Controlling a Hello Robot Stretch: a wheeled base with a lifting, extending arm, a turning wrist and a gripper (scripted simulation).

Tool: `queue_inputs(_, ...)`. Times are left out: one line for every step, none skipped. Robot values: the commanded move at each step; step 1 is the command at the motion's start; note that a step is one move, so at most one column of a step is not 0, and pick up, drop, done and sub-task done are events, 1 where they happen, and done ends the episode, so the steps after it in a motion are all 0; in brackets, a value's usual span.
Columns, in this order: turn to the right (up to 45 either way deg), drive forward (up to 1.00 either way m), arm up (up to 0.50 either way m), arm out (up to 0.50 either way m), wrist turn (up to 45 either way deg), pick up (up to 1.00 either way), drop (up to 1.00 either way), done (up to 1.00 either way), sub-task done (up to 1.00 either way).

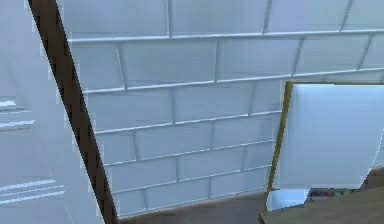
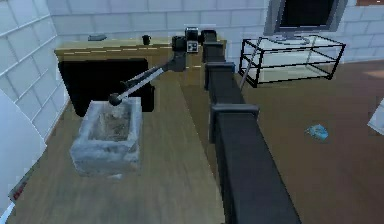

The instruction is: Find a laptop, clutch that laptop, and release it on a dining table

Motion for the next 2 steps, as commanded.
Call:
queue_inputs(0.0,0.0,0.0,-0.08,0.0,0.0,0.0,0.0,0.0)
queue_inputs(0.0,0.0,0.0,0.0,0.0,0.0,0.0,1.0,0.0)
